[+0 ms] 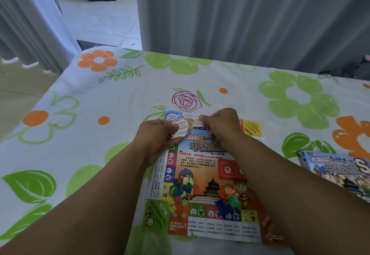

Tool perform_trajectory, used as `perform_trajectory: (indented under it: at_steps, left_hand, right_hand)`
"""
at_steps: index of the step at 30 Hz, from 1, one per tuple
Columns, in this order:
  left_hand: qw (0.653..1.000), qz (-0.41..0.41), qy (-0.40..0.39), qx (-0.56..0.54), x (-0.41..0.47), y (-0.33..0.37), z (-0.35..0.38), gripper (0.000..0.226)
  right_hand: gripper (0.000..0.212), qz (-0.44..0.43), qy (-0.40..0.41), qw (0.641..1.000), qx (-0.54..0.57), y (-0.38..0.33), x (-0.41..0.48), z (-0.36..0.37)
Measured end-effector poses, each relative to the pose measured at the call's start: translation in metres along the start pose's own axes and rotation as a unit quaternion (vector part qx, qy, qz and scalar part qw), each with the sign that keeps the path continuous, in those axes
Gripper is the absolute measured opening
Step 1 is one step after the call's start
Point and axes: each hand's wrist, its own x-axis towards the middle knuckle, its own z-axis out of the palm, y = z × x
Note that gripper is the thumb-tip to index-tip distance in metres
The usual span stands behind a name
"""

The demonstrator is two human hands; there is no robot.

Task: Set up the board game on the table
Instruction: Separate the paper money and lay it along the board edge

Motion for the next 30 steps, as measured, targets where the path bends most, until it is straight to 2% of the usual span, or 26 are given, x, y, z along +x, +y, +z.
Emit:
perform_trajectory:
  at_steps: [2, 5, 7, 9, 13, 17, 20, 25, 30]
  left_hand:
    - [1.0, 0.005, -0.005, -0.005, 0.0, 0.0, 0.002, 0.014]
    - [1.0, 0.007, -0.017, -0.005, -0.001, 0.0, 0.005, 0.015]
    - [1.0, 0.007, -0.025, -0.003, -0.001, 0.0, 0.007, 0.018]
    - [0.999, 0.01, -0.03, -0.001, -0.001, -0.001, 0.009, 0.02]
    - [1.0, 0.008, -0.028, -0.009, 0.0, -0.002, 0.011, 0.016]
    - [1.0, -0.002, -0.018, -0.019, 0.002, -0.002, 0.009, 0.015]
    - [1.0, -0.007, -0.017, -0.024, 0.001, -0.001, 0.008, 0.019]
    - [1.0, -0.002, -0.003, -0.027, 0.002, -0.002, 0.007, 0.014]
    - [1.0, -0.002, -0.008, -0.012, 0.002, -0.002, 0.004, 0.014]
  right_hand:
    - [0.041, -0.023, 0.011, 1.0, -0.008, -0.002, -0.003, -0.001]
    - [0.044, -0.046, -0.098, 0.992, 0.069, -0.009, -0.014, -0.005]
    - [0.042, -0.063, -0.168, 0.982, 0.062, -0.011, -0.019, -0.004]
    - [0.035, -0.075, -0.178, 0.979, 0.058, -0.011, -0.021, -0.004]
    - [0.025, -0.04, -0.161, 0.983, 0.083, -0.01, -0.02, -0.008]
    - [0.023, 0.013, -0.091, 0.986, 0.137, -0.006, -0.011, -0.011]
    - [0.022, 0.029, -0.068, 0.989, 0.127, -0.002, -0.007, -0.01]
    - [0.024, 0.006, -0.044, 0.995, 0.089, 0.003, -0.001, -0.003]
    - [0.026, -0.06, 0.006, 0.998, -0.006, 0.004, 0.0, -0.002]
